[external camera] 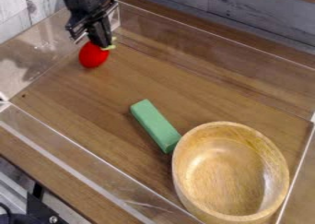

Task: Move the red object to the left side of the table

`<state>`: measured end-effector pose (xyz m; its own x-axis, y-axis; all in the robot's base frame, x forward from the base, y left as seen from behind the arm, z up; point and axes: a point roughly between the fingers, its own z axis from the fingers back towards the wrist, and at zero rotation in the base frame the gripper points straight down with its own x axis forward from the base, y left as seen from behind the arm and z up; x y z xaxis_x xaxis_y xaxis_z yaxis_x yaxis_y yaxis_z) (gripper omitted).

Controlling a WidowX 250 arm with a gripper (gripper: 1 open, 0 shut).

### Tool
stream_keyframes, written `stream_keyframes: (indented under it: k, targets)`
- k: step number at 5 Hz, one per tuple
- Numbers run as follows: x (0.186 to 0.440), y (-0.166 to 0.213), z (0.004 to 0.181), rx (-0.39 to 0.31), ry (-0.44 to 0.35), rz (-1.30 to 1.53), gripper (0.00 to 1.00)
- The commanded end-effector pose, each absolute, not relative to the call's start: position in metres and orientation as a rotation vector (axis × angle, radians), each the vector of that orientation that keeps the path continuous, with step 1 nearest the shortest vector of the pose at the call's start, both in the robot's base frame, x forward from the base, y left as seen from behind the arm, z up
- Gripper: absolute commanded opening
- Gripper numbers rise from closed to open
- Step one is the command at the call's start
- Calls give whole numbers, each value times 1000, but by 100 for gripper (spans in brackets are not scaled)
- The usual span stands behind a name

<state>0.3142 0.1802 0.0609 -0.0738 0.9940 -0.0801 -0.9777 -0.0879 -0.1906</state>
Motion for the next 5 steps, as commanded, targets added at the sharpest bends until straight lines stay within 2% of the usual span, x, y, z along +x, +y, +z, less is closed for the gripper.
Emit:
stream_keyframes:
  k: [1, 2, 3, 5]
  targets:
    - [328, 190, 81, -254, -131, 1666, 100]
    - [335, 187, 83, -279, -52, 1694, 0]
    - [343, 196, 78, -304, 22, 1711, 100]
    - [349, 192, 110, -292, -22, 1596, 100]
